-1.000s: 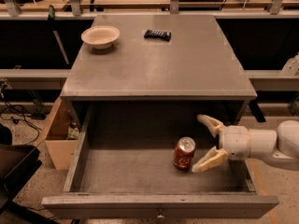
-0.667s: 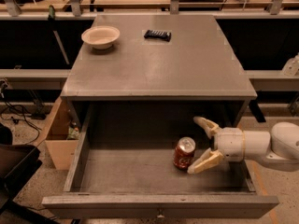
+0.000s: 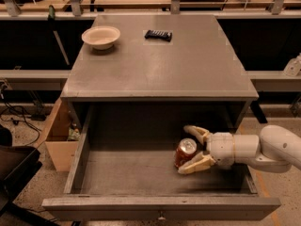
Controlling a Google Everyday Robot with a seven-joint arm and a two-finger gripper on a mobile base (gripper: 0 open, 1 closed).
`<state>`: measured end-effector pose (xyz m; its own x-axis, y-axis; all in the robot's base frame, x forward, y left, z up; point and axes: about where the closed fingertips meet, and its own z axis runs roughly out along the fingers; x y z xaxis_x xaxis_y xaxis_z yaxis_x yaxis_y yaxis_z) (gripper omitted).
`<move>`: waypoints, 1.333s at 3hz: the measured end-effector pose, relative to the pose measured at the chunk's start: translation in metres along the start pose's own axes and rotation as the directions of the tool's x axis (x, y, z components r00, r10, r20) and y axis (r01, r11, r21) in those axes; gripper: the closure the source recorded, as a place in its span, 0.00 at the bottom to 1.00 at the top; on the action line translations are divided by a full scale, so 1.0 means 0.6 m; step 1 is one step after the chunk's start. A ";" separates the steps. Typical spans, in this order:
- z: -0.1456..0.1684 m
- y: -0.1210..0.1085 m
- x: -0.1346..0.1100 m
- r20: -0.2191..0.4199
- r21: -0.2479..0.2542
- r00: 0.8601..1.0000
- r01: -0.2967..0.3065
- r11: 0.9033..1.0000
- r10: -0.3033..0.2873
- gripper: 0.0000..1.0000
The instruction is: Pick coke can from top drawer and place on counter
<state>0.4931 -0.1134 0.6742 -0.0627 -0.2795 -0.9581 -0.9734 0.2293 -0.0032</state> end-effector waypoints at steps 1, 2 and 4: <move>0.005 0.001 0.002 -0.002 -0.004 1.000 0.002 1.000 -0.002 0.41; 0.008 0.002 0.001 -0.001 -0.008 1.000 0.002 1.000 -0.002 0.64; 0.011 0.008 -0.027 0.005 -0.036 1.000 0.017 0.999 -0.017 1.00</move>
Offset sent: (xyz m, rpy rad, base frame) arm 0.0002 0.0023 -0.0018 -0.0027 0.0001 0.0037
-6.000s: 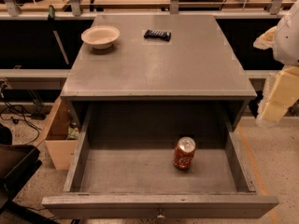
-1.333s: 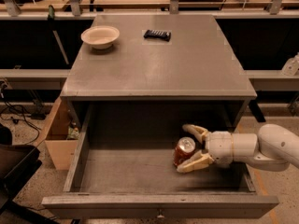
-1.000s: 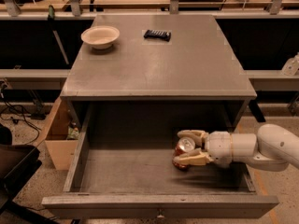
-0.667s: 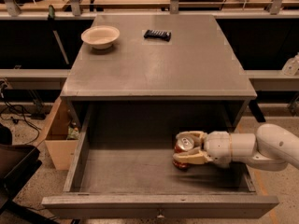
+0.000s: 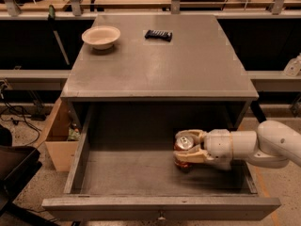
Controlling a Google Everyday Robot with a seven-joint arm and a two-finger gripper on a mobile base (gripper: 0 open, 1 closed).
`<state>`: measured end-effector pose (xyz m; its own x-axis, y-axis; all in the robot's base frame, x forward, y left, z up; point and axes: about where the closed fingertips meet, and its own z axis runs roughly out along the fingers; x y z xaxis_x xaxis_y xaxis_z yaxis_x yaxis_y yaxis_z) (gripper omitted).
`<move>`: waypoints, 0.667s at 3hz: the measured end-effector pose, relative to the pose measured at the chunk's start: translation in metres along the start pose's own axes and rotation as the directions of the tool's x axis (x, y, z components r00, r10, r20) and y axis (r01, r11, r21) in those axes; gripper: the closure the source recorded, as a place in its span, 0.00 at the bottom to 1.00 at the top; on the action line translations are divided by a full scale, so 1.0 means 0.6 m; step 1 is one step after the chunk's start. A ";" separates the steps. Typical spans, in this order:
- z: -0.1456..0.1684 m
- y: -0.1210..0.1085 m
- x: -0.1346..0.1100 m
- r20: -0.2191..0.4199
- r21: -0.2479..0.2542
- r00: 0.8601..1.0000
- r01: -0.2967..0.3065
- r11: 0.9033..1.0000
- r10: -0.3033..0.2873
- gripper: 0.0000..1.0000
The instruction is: Pick coke can from top drawer and place on counter
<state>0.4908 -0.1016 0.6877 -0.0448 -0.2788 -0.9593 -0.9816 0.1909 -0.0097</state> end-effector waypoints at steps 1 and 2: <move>-0.028 0.008 -0.091 0.001 -0.029 1.000 0.021 0.999 -0.021 1.00; -0.077 0.004 -0.233 0.012 -0.041 1.000 0.021 0.999 -0.020 1.00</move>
Offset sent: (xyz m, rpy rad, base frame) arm -0.0001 -0.0163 0.2633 0.0324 0.0085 0.0347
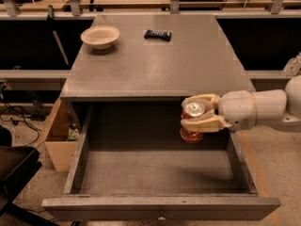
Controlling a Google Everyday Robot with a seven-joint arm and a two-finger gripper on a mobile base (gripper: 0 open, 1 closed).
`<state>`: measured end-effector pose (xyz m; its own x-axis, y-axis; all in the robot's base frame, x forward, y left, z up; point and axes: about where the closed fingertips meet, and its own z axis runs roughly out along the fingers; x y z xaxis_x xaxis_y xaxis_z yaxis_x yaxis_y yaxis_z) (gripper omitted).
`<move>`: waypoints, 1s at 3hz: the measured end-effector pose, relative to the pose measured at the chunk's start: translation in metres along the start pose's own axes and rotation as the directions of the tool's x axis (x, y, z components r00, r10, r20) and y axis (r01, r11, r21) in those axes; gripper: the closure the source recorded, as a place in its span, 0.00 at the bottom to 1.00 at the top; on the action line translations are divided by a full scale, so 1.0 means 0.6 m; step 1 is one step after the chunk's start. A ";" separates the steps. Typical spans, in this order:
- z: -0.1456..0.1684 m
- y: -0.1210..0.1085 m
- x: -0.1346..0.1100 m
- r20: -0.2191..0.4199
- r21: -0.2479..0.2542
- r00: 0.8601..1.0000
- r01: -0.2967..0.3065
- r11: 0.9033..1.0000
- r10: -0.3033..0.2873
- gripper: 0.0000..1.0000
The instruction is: Pick coke can from top drawer and place on counter
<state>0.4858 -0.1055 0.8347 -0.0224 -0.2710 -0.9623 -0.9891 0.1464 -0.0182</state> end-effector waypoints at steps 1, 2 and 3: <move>-0.031 -0.033 -0.134 0.026 0.017 1.000 -0.016 1.000 0.015 1.00; -0.029 -0.092 -0.234 0.055 0.040 0.998 -0.023 0.999 0.021 1.00; 0.021 -0.169 -0.314 0.104 0.050 0.995 -0.008 0.999 0.003 1.00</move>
Offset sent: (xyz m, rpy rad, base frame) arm 0.1065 0.0280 0.2161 0.0956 -0.0063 -0.0779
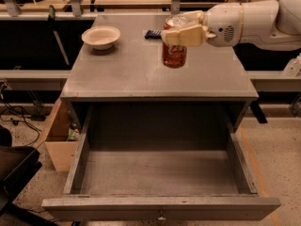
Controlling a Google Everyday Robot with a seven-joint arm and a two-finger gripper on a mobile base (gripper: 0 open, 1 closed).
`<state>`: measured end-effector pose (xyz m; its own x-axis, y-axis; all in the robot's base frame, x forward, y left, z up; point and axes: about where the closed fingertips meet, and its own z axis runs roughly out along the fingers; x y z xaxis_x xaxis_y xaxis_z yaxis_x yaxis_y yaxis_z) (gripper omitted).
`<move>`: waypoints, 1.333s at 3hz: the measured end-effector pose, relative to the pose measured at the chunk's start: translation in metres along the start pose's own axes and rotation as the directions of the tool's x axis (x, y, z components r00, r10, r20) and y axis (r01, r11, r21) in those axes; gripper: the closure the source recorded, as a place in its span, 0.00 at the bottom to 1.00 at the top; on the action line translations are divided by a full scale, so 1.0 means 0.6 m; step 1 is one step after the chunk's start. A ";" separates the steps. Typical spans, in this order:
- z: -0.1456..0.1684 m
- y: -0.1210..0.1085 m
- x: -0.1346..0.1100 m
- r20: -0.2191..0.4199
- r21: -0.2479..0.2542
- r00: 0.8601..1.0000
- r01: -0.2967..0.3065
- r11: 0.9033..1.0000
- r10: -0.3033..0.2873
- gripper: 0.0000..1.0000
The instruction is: Pick coke can from top drawer and place on counter
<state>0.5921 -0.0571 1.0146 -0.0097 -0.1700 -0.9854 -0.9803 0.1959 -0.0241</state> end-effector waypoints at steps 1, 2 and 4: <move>0.000 0.000 0.001 -0.001 0.000 1.000 -0.001 1.000 0.001 1.00; -0.003 -0.019 0.007 -0.005 0.043 1.000 -0.007 0.999 0.008 1.00; -0.036 -0.134 0.047 -0.011 0.178 1.000 -0.022 0.984 0.025 1.00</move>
Offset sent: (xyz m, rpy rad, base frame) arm 0.0342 -0.0216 -0.0106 -0.0132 0.0009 -0.1431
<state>0.6662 -0.0983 0.9922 -0.0359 -0.1753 -0.9839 -0.9293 0.3680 -0.0317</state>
